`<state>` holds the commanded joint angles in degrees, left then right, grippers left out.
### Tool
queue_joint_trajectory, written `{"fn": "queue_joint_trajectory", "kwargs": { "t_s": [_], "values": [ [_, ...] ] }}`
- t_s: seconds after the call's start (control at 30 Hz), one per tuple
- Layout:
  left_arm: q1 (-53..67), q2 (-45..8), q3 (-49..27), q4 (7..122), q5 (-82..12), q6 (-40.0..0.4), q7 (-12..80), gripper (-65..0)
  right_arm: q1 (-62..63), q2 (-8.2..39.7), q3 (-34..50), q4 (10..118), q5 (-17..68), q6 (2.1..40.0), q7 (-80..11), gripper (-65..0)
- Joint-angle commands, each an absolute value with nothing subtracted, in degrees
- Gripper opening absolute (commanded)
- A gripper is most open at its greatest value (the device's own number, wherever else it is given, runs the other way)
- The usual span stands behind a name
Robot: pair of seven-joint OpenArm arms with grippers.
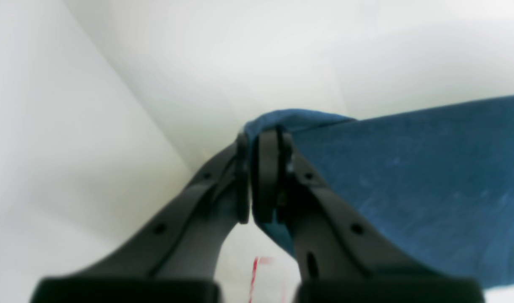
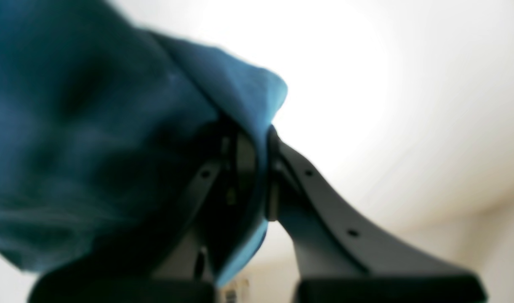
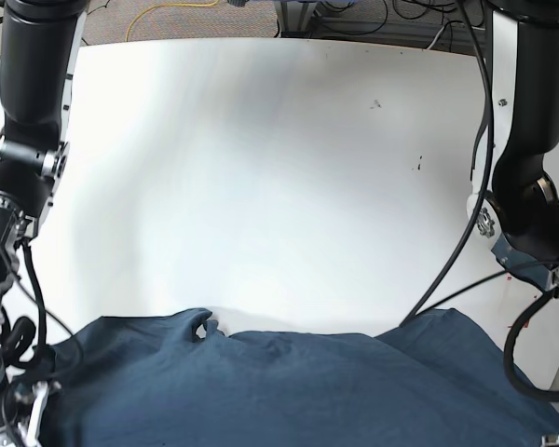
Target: Layout the t-shirt on the table in an organized manner, then fold the t-shirt properly
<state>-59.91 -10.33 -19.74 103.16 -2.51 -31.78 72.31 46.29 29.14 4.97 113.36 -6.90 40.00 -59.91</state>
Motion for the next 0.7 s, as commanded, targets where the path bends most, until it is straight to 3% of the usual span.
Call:
{"fn": "queue_joint_trajectory", "kwargs": {
  "t_s": [0.3,0.53,0.7],
  "values": [
    [-43.2,-10.3,-20.3,111.4,-2.7,-32.2,75.6,-65.0,25.5,24.6,17.6,116.4,-6.5,40.0,-59.6,-62.8],
    [-26.7,-10.2,-26.5,113.7,-2.7,-38.7,75.3,-65.0,9.4,15.9,28.4,116.3,-6.5,40.0,-54.3,-62.9],
    [-17.1,-10.3,-30.2,113.8,-2.7,-40.0,75.3,-65.0,0.6,10.7,33.0,116.3,-6.7,40.0,-51.3,-62.9]
  ]
}}
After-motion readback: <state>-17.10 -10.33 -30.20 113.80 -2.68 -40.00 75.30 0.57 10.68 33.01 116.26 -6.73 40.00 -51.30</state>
